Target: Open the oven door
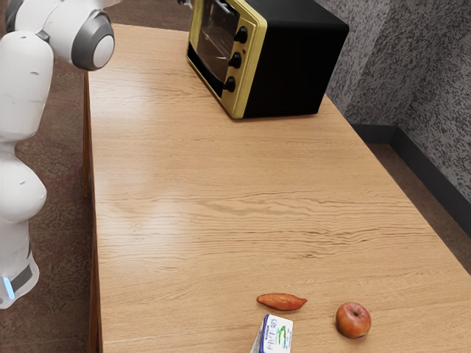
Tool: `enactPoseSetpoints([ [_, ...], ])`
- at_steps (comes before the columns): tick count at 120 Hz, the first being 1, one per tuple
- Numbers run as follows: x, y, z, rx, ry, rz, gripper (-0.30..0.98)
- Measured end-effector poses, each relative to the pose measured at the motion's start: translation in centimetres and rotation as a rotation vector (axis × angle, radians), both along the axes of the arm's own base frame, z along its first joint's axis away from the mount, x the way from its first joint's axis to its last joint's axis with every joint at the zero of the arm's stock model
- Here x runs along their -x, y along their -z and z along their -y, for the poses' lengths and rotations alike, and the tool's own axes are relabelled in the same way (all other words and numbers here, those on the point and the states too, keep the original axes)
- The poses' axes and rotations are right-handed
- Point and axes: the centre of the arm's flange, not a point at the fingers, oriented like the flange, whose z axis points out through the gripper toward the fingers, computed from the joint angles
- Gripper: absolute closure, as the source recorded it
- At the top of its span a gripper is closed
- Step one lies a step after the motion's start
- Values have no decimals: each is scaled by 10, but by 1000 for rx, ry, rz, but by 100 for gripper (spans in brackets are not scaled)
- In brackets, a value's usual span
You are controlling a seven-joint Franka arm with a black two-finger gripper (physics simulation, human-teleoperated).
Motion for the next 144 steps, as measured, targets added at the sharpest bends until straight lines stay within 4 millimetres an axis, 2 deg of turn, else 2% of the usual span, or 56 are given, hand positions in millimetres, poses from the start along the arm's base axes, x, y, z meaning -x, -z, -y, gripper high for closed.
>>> enactPoseSetpoints([
  [16,7,7,-8,14,-3,3,0],
  [49,7,14,-11,18,16,3,0],
  [109,-9,3,-6,-37,61,32,0],
  [123,-6,6,-6,-31,61,27,0],
  [144,-10,22,-10,-16,63,14,0],
])
